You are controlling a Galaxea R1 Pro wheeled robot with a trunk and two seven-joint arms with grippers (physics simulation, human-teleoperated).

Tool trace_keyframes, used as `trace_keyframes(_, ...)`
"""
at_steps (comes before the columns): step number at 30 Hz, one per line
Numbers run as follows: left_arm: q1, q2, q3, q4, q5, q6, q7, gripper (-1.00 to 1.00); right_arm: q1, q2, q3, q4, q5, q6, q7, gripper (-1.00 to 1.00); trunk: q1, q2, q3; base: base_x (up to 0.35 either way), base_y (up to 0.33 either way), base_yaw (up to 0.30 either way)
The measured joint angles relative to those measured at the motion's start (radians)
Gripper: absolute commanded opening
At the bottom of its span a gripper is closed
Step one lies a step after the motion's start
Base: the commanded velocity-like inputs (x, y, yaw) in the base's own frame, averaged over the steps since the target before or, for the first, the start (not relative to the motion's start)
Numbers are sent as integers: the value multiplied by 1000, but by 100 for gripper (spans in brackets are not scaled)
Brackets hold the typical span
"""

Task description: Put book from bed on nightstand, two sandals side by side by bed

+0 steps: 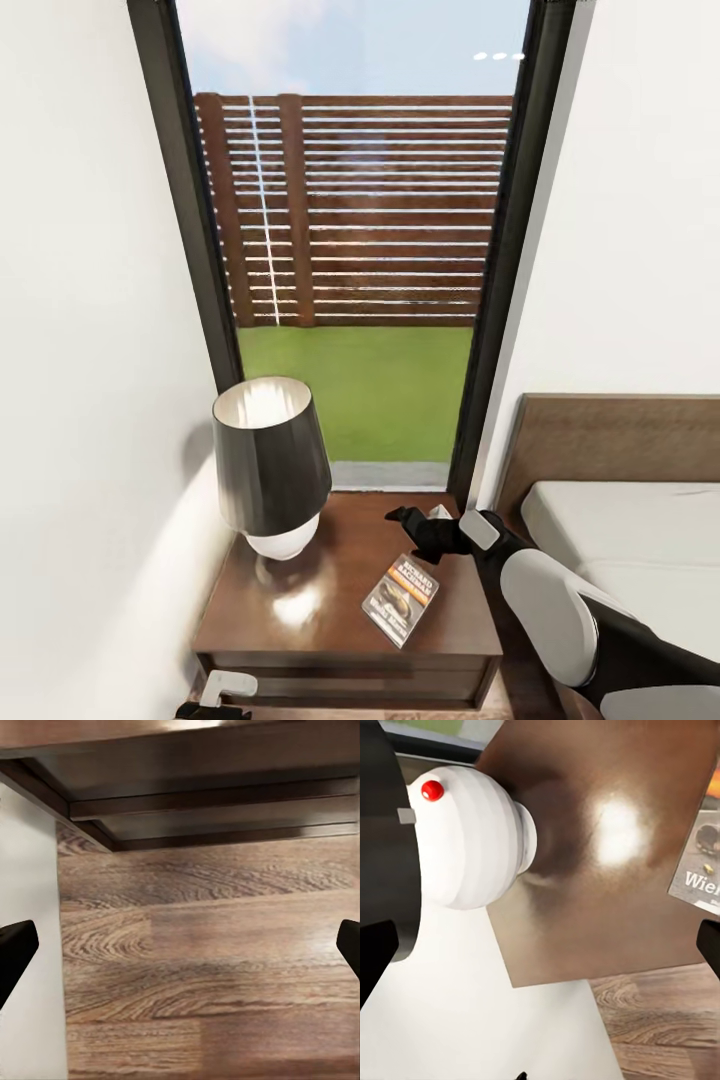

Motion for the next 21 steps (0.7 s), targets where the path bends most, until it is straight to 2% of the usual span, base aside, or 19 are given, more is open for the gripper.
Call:
trace_keyframes(8,1,0,0,1,0,-11,3,100,7,0,3,3,11,-20,0,100,-31,56,25,0,0,0)
trace_keyframes(11,2,0,0,1,0,-21,4,100,29,-1,4,8,22,-41,0,100,-42,77,34,0,0,0)
trace_keyframes(17,9,0,0,24,0,-53,5,100,105,-2,2,12,84,-89,-1,100,-65,119,53,0,0,0)
trace_keyframes(21,13,-1,1,92,0,-108,6,100,176,-4,-2,14,129,-148,-2,100,-80,147,66,0,0,0)
